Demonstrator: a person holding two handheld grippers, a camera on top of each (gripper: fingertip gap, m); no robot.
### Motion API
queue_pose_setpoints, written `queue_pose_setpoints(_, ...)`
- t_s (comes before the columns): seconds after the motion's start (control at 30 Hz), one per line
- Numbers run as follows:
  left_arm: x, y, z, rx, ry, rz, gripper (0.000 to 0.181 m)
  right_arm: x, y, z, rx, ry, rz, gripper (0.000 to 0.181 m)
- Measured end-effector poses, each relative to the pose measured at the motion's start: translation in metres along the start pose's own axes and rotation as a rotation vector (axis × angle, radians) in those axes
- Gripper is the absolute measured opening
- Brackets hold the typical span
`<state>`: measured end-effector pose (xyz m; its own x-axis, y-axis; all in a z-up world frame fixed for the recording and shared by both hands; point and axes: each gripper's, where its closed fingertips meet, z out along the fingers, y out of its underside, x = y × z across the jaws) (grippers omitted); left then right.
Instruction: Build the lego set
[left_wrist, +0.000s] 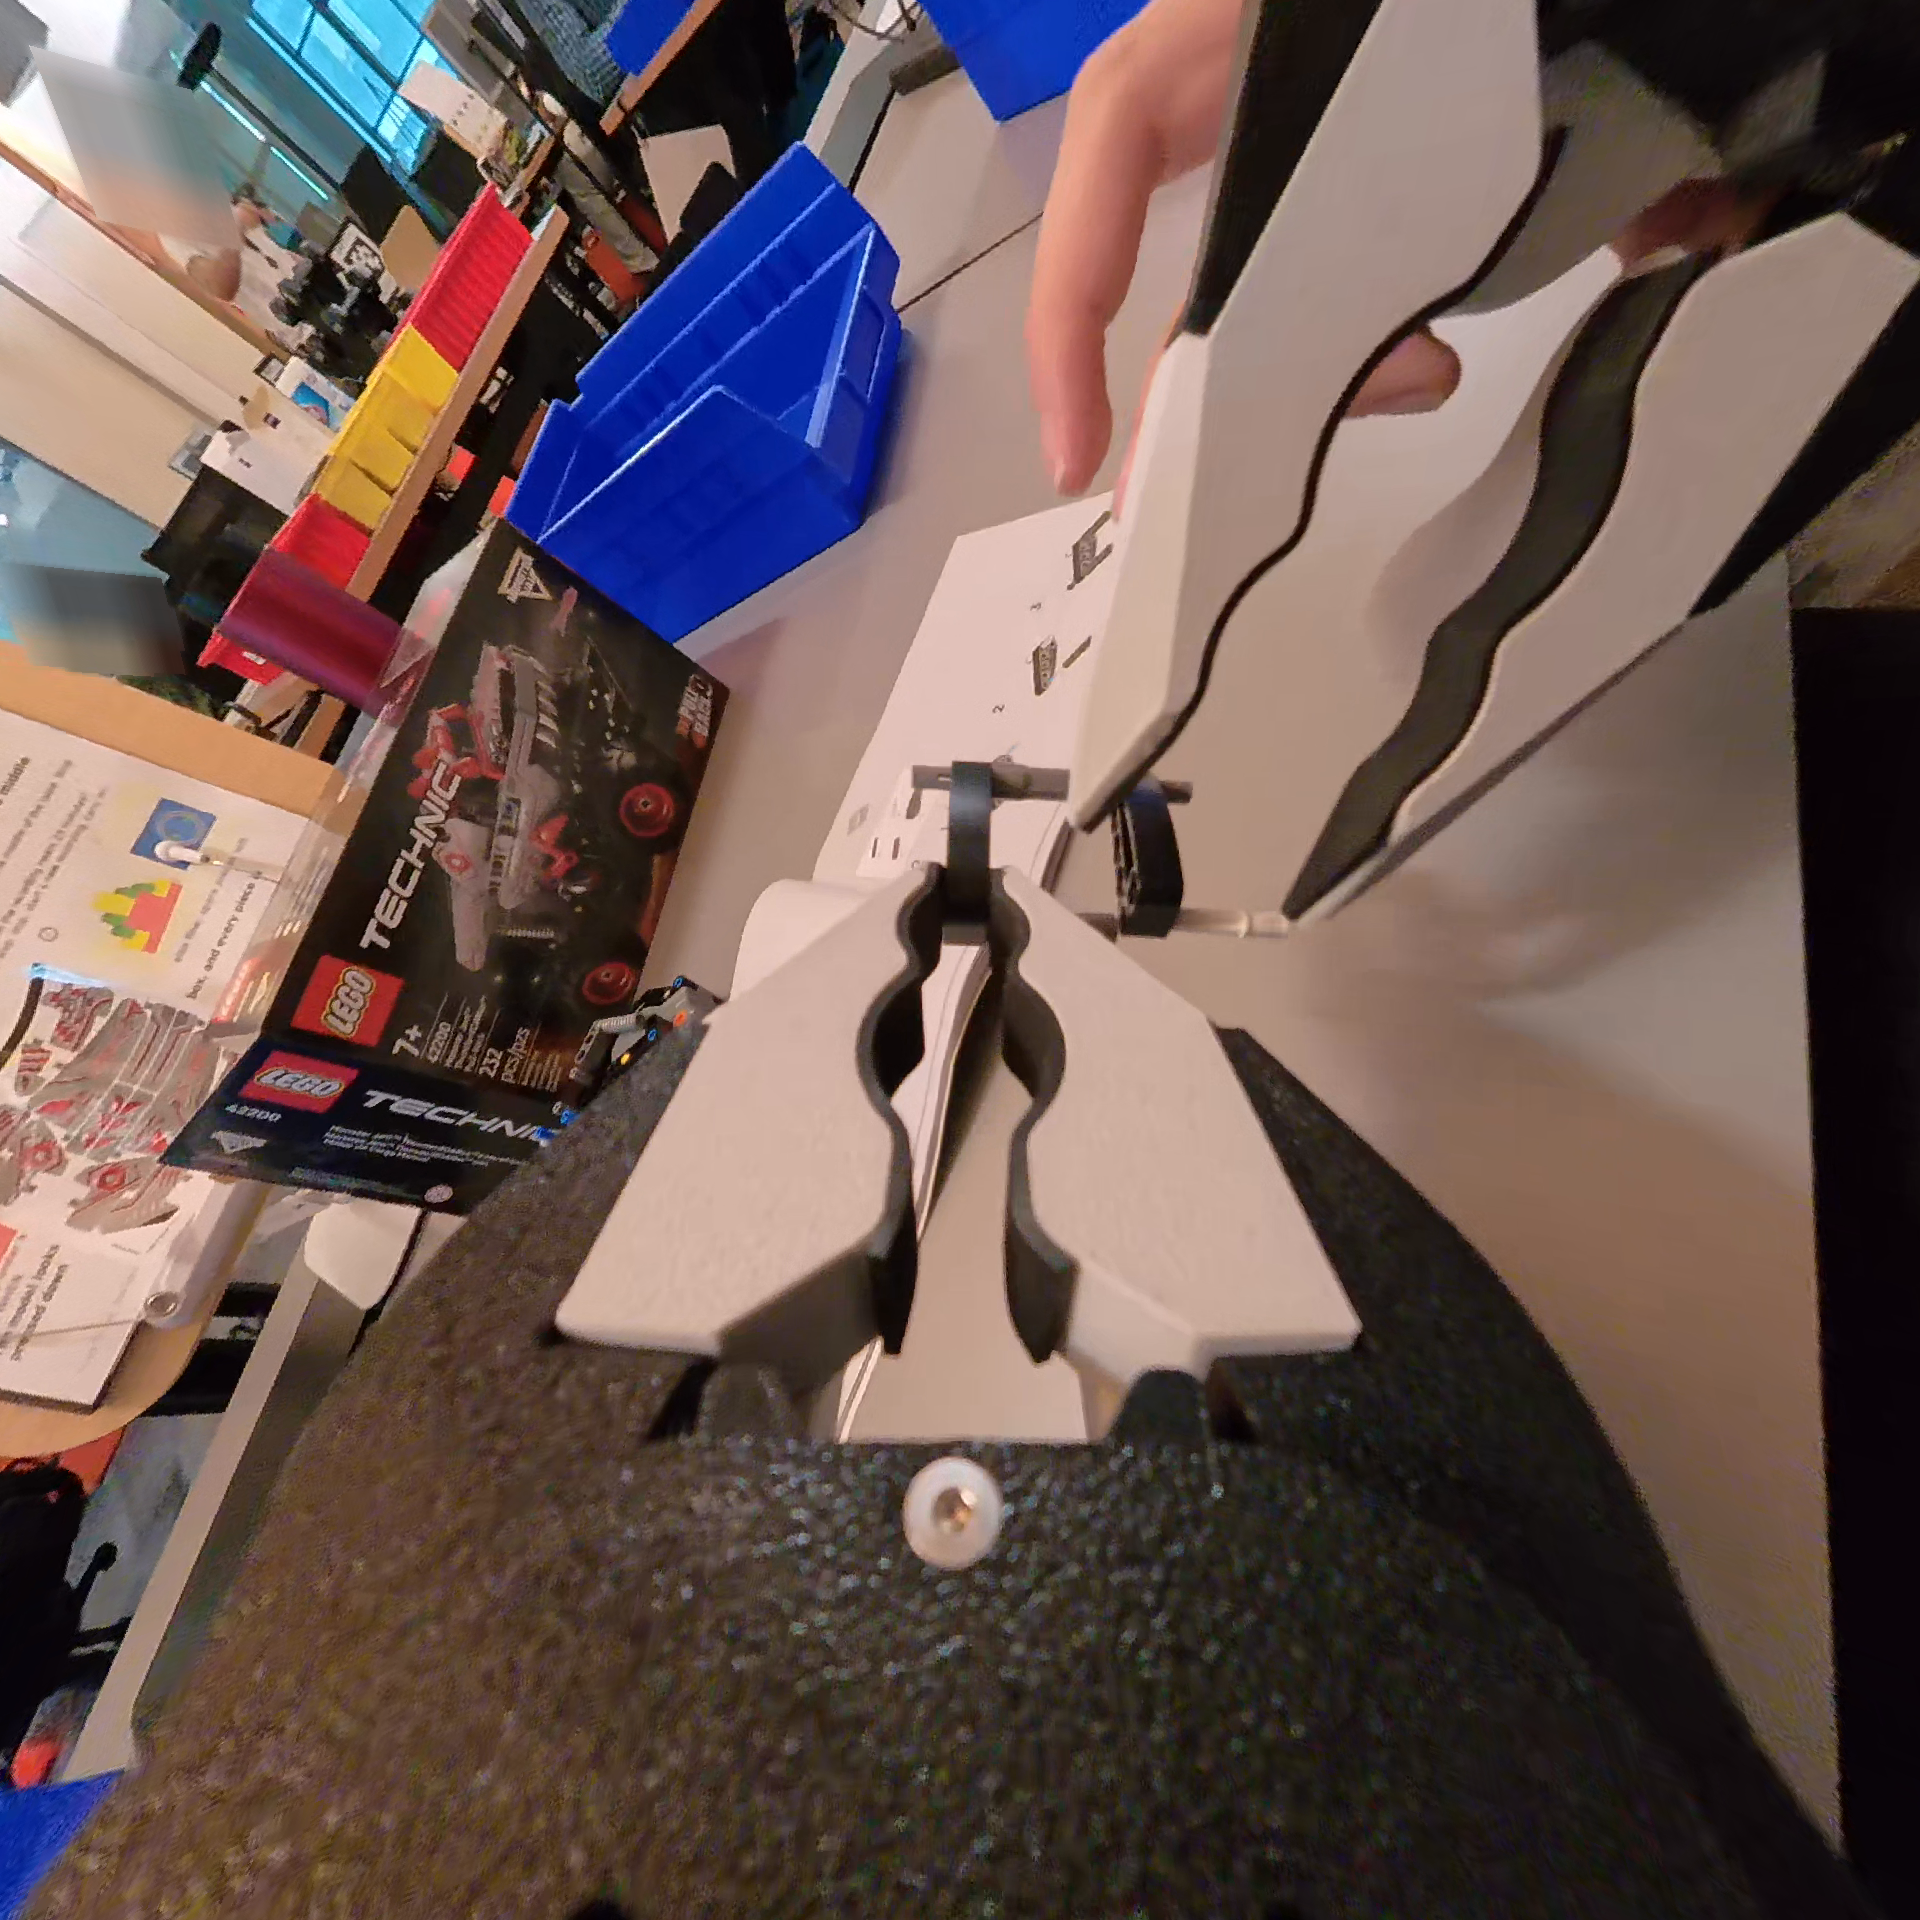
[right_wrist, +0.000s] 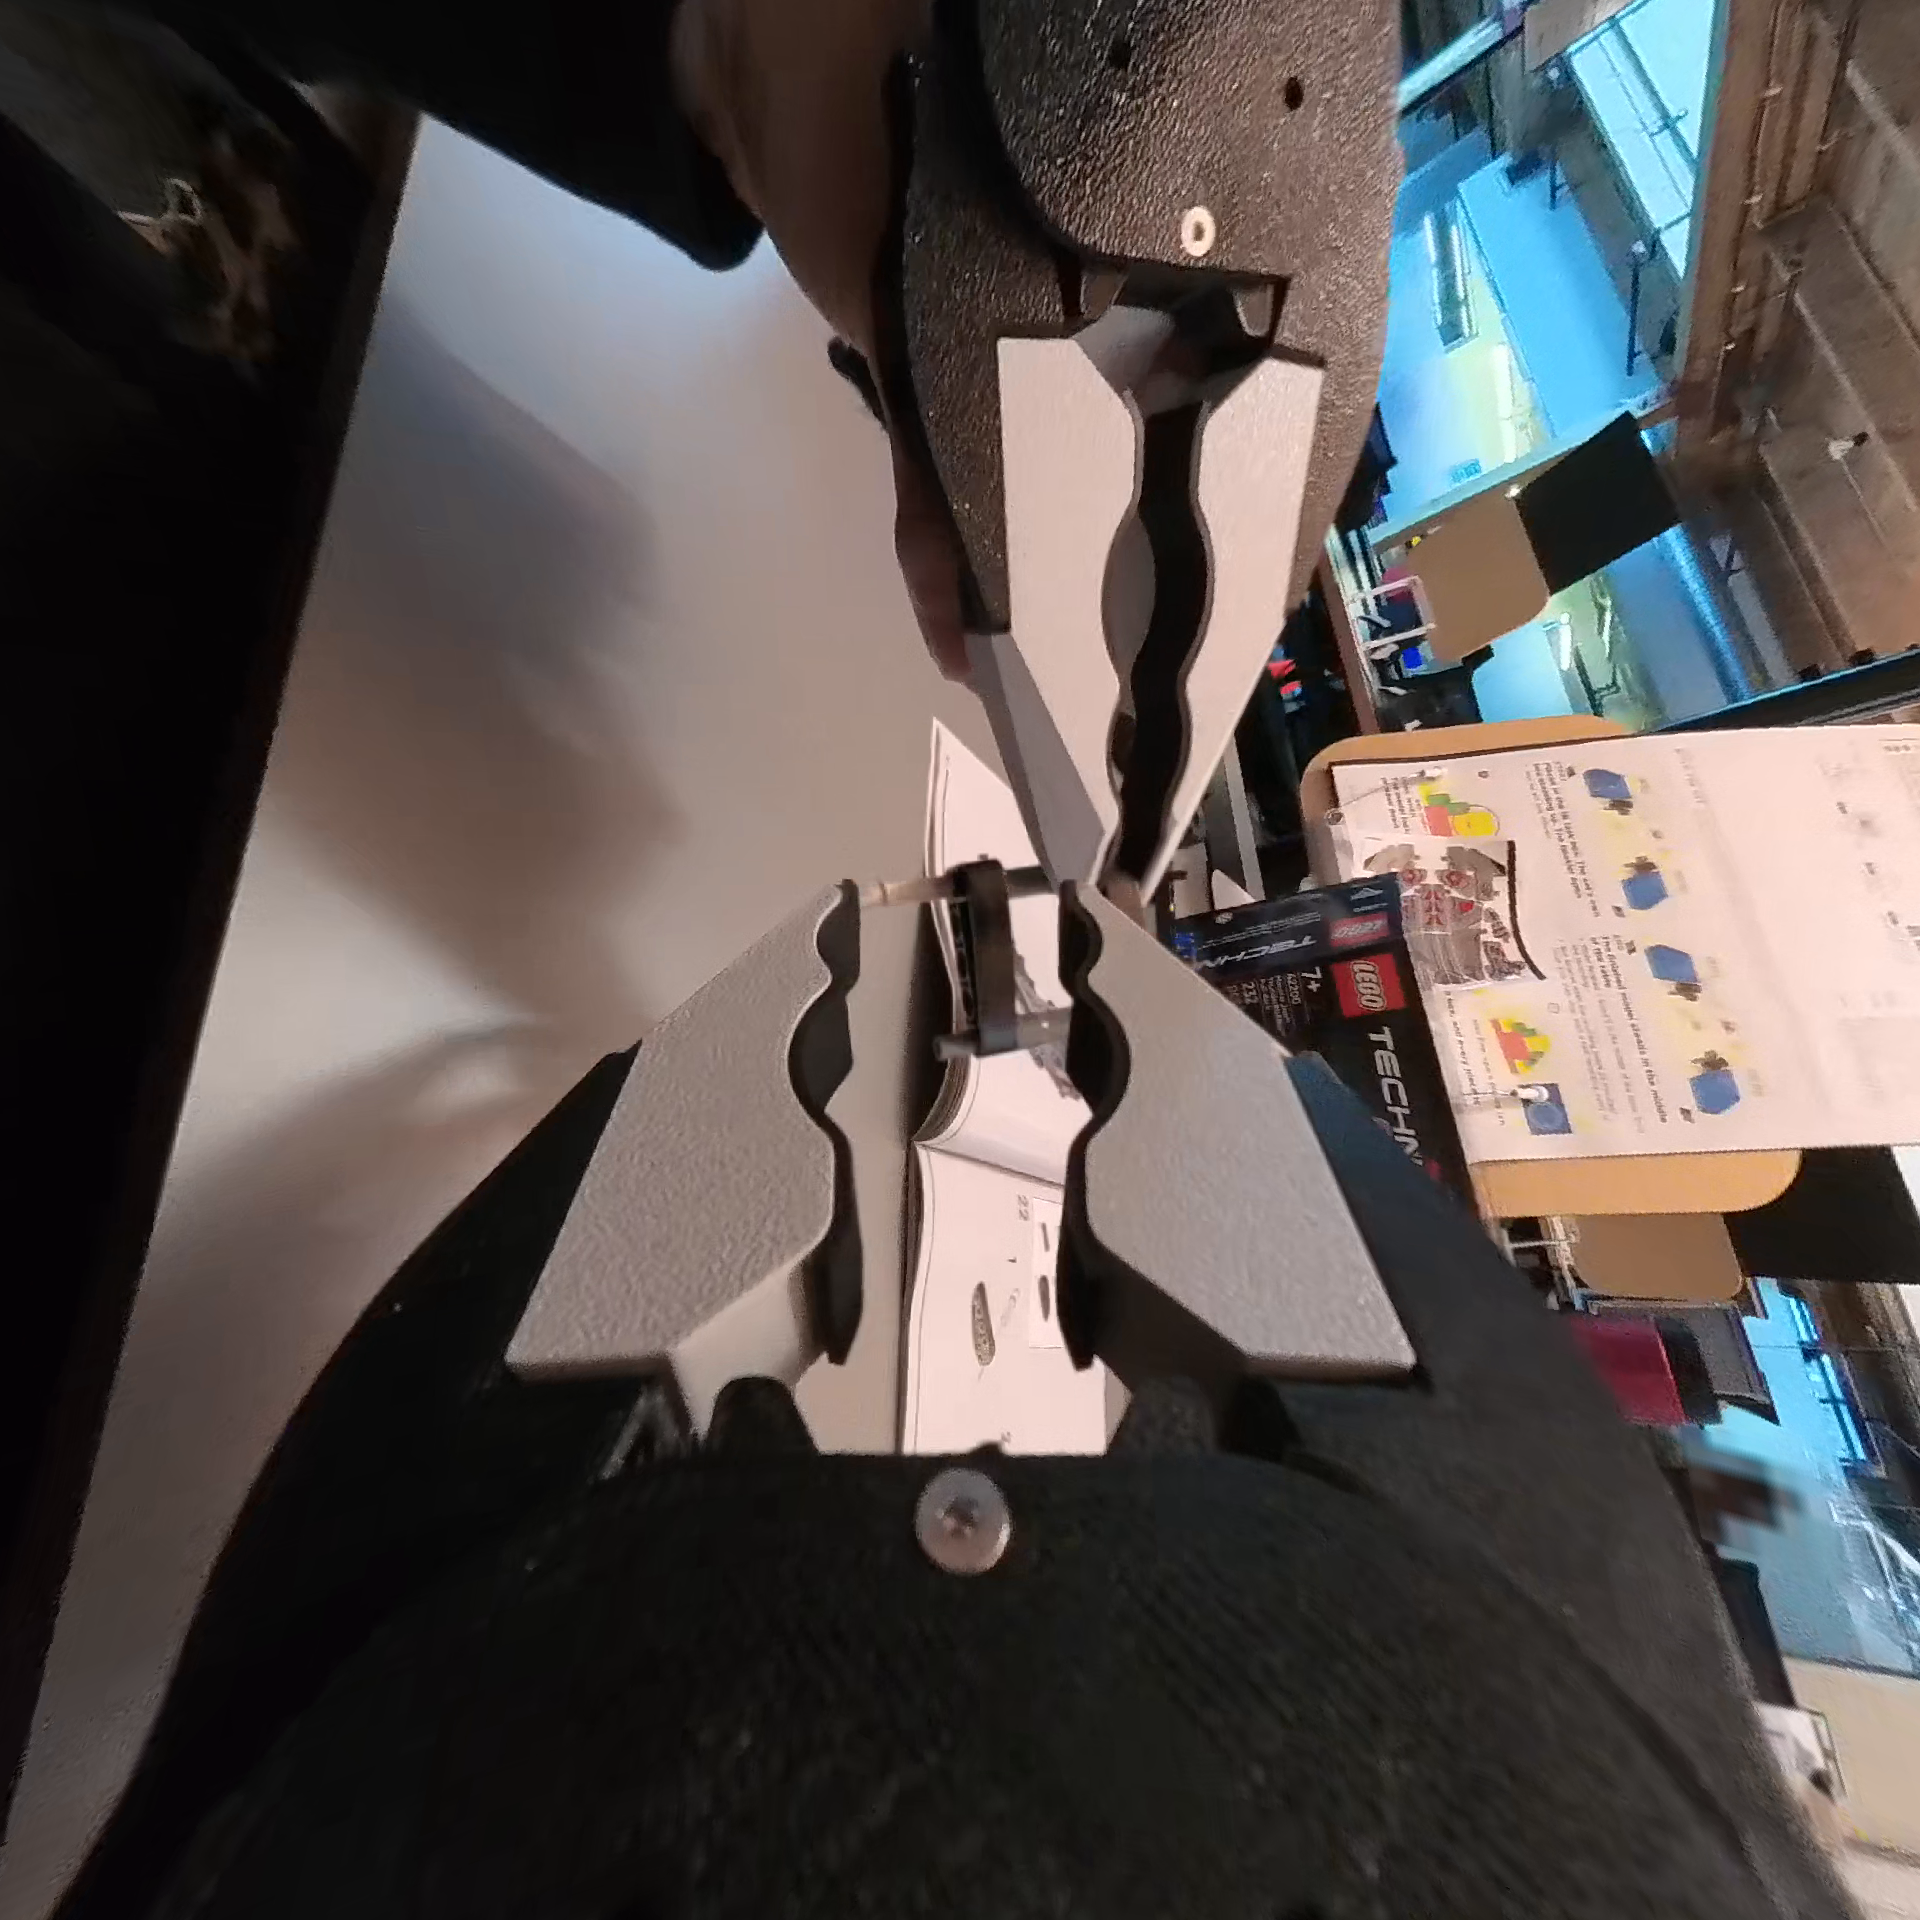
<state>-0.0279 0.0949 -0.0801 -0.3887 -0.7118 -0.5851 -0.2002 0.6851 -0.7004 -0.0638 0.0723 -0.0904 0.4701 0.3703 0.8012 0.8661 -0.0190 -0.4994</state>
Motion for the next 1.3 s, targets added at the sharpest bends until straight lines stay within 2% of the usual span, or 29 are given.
queue_pose_setpoints(0.33,0.004,0.004,0.003,-0.012,0.022,-0.011,0.005,-0.007,0.002,-0.002,-0.008,-0.063,0.060,0.033)
queue_pose_setpoints(0.53,0.009,0.000,0.004,-0.004,0.043,-0.003,0.005,-0.011,0.004,0.003,-0.042,-0.068,0.015,0.037)
queue_pose_setpoints(0.77,0.007,0.002,0.004,-0.010,0.051,-0.031,0.006,-0.013,0.004,0.006,-0.034,-0.070,-0.004,0.029)
queue_pose_setpoints(1.03,0.009,0.004,0.005,-0.016,0.065,-0.038,0.005,-0.012,0.008,0.007,-0.060,-0.073,-0.015,0.031)
queue_pose_setpoints(1.17,0.009,0.011,0.007,-0.069,0.047,0.009,0.005,-0.018,0.010,0.006,-0.065,-0.108,0.011,0.037)
queue_pose_setpoints(1.3,0.013,0.005,0.008,-0.039,0.069,-0.003,0.005,-0.016,0.008,0.006,-0.054,-0.104,0.026,0.037)
